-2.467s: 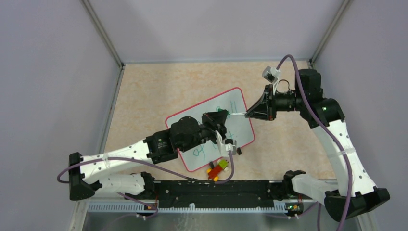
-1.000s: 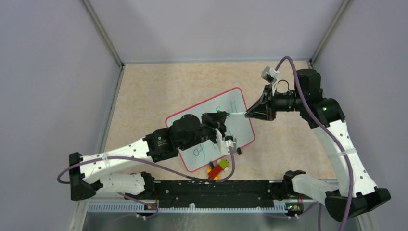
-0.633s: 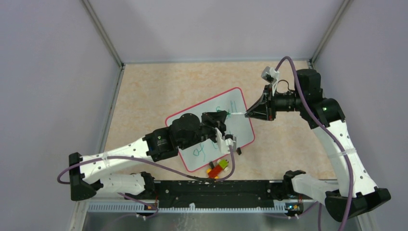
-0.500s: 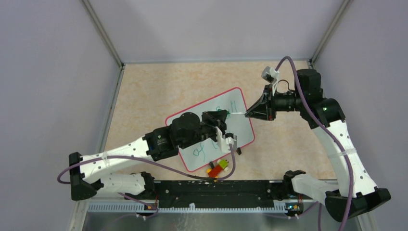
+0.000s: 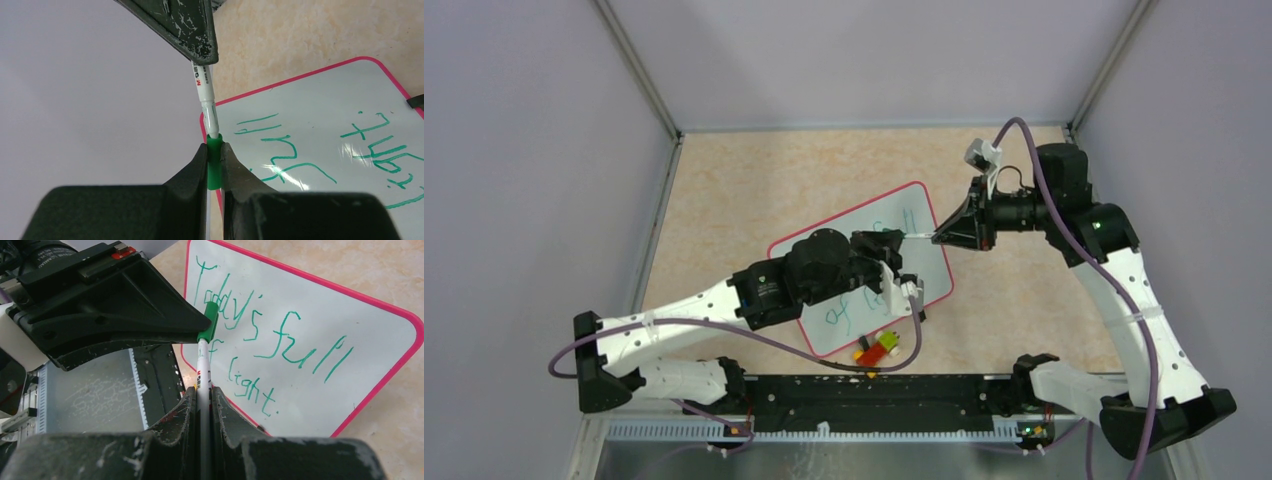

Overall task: Write a sentence on the whiteboard
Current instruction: Insert the whiteboard marker without the cap into the pen cap.

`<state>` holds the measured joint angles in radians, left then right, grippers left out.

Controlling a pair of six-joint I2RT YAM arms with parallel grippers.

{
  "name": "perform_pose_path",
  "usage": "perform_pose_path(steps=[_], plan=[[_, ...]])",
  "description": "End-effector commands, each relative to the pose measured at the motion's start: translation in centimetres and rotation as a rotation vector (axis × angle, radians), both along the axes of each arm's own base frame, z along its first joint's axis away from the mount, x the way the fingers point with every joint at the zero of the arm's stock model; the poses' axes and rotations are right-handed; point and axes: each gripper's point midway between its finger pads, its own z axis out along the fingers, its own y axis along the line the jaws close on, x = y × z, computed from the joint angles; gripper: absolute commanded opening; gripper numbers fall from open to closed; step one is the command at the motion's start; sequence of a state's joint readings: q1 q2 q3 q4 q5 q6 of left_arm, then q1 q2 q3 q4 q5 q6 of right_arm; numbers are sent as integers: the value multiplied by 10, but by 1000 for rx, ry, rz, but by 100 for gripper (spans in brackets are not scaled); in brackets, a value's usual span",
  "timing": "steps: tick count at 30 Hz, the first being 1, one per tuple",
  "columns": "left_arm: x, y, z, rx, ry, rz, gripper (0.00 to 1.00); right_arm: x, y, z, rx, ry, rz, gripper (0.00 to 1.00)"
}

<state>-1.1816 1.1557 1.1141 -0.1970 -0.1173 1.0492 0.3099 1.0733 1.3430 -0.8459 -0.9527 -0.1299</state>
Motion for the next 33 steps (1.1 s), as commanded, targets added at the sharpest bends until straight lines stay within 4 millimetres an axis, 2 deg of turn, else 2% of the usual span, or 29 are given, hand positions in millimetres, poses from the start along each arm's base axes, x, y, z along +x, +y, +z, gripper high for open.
perform_pose_path(steps=[1,12,16,24,28,32,33], plan=[[-5,-10,27,-70,4,-25,0,3,4,14,5,-62,4,0],[3,-25,22,-54,128,45,0,20,7,1,-19,-52,-75,0],[-4,-34,23,-52,123,21,0,23,10,-5,-9,-34,-77,0],[-19,-57,38,-85,105,-19,0,26,19,-21,2,-17,-69,0],[-27,-64,45,-93,104,-39,0,26,22,-20,32,-7,-67,0],[-30,-57,40,-65,134,-45,16,33,17,-13,24,-48,-107,0],[-31,-54,35,-46,145,-53,24,35,15,-9,30,-56,-114,0]])
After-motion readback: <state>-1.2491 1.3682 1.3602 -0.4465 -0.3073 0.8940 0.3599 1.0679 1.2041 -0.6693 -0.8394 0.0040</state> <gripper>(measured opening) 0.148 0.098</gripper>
